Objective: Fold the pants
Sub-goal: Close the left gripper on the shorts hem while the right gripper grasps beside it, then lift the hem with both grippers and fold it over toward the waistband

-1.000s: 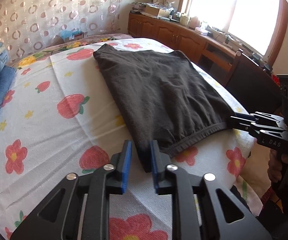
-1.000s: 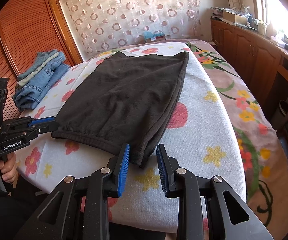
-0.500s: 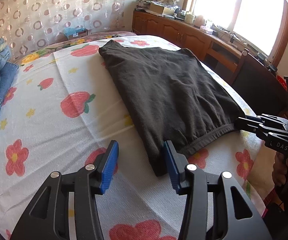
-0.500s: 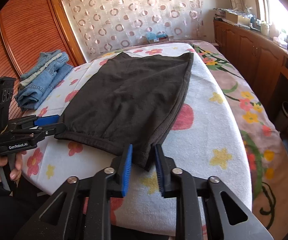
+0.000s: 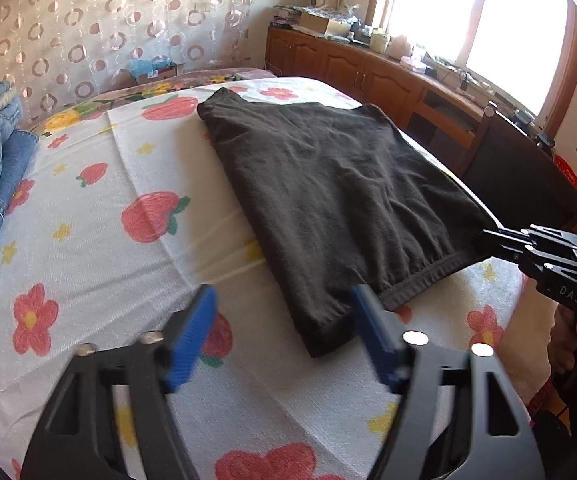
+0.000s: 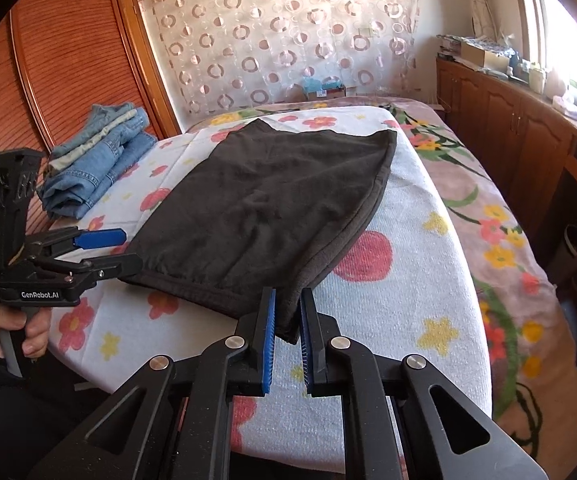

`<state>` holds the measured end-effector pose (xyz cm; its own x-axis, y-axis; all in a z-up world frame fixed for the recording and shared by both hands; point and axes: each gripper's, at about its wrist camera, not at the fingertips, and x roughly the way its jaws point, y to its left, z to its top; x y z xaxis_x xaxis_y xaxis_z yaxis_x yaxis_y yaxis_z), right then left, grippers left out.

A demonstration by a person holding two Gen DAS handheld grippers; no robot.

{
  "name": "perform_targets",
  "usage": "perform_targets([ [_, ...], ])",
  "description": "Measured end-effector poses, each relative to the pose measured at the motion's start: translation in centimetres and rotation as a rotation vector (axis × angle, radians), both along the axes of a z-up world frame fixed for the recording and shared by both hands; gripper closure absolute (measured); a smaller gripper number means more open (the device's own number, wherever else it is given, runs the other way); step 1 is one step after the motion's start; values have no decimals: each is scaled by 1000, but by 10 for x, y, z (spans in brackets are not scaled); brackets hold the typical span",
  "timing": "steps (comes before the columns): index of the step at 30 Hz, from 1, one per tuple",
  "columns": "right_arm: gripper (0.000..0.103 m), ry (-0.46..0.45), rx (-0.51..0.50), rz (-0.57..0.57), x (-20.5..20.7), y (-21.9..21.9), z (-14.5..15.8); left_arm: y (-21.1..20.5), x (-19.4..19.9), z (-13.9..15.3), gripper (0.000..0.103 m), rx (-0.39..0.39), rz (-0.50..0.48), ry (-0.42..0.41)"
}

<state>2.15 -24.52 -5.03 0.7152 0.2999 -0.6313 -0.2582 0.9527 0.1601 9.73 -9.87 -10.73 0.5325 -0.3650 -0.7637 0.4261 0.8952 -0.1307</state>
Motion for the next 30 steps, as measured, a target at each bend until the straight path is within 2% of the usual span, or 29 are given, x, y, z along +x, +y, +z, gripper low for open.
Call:
perform_targets([
  [7, 92, 5, 9, 5, 2, -2, 0, -5, -1, -2, 56, -6, -26, 7],
  [9, 92, 3, 12, 7, 2, -2, 1, -7, -2, -3, 67, -20, -44, 10],
  [11, 92, -6, 15, 12, 2, -1, 3, -10, -4, -1, 85, -30, -67, 11],
  [14, 92, -35, 21, 20, 0, 0, 11, -14, -9, 5, 96, -10, -68, -18],
  [23, 93, -126, 41, 54, -14, 2, 50, -5, -19, 61, 98, -65, -58, -127],
  [30, 93, -220, 39, 93, -22, 5, 94, 7, -21, 109, 98, -101, -40, -216],
])
